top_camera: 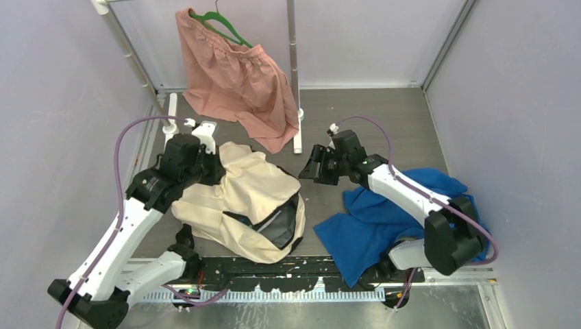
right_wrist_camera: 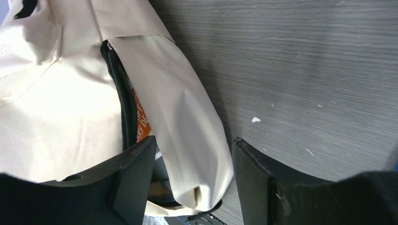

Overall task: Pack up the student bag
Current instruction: Adjust the student bag at the center of the board.

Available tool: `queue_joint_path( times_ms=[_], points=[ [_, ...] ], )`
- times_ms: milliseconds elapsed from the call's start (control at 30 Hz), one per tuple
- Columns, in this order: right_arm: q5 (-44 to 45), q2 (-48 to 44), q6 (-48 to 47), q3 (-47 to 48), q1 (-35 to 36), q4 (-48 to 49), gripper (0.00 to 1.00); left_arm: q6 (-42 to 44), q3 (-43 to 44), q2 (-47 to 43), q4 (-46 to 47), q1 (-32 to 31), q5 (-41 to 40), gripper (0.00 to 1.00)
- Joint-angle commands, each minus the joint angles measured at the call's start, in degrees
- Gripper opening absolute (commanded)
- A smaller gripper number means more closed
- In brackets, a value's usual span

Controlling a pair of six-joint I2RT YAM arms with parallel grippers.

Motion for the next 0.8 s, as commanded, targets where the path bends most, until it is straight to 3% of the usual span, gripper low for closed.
queue_joint_path(
  times_ms=[0, 33, 67, 167, 333, 433, 567, 767],
  points=[
    [-10.3, 5.6, 2.1, -0.4, 0.0, 9.6, 0.65, 1.2, -0.6, -5.9, 5.0, 0.5, 5.5, 0.20],
    [-11.2, 6.8, 2.5, -0.9, 0.3, 10.7, 0.64, 0.7, -0.8, -6.1, 4.3, 0.5, 5.6, 0.39],
    [-12.0, 8.2, 2.3, -1.0, 0.5, 11.2, 0.63, 0.4, -0.7, -6.0, 3.4, 0.5, 5.2, 0.48],
    [-14.1, 9.9, 1.4, -1.2, 1.9, 11.6, 0.47, -1.3, -0.3, -5.6, 0.7, 0.5, 1.8, 0.58],
    [-14.3, 9.3, -0.9, -3.0, 7.3, 10.7, 0.24, -7.2, -1.9, -5.0, -3.6, 0.6, -7.2, 0.56],
    [-11.5, 8.5, -1.0, -4.3, 10.9, 9.5, 0.03, -10.8, -4.3, -2.8, -6.5, 0.6, -9.9, 0.56],
    [-7.4, 5.9, -0.7, -6.5, 15.3, 7.7, 0.01, -14.2, -9.6, -0.8, -5.9, 0.6, -11.4, 0.54],
    [-3.3, 2.5, -1.8, -8.7, 18.2, 5.0, 0.01, -15.5, -17.2, 0.6, 4.2, 0.6, -2.1, 0.48]
  ],
)
